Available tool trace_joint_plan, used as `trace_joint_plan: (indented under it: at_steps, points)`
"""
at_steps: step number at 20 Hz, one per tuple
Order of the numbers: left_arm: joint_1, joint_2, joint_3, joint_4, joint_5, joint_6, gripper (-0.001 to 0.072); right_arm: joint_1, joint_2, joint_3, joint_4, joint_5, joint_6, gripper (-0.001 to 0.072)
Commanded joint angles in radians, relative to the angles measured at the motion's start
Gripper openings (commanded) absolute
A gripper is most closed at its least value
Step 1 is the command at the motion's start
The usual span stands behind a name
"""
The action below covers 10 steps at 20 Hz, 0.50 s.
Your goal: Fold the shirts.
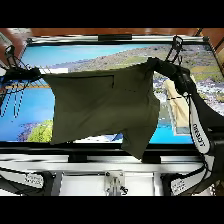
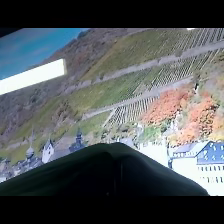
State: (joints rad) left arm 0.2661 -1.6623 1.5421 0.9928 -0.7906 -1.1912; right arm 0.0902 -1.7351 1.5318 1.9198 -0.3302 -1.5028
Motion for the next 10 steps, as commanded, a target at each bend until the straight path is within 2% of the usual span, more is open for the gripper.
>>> trace_joint_plan:
  at_steps: [1, 5, 10]
  points:
    - [-0.042, -0.091, 0.023, -0.043, 0.126, 0.002, 0.0037, -0.001, -0.07, -0.001, -0.019, 0.058, -0.004, 0.0057]
    - [-0.05, -0.128, 0.023, -0.024, -0.044, 0.001, 0.0037, -0.005, -0.072, 0.0, -0.071, -0.179, -0.005, 0.0058]
    - [-0.018, -0.058, 0.024, -0.017, -0.343, 0.001, 0.0036, -0.049, 0.052, 0.0, -0.177, -0.552, -0.005, 0.0057]
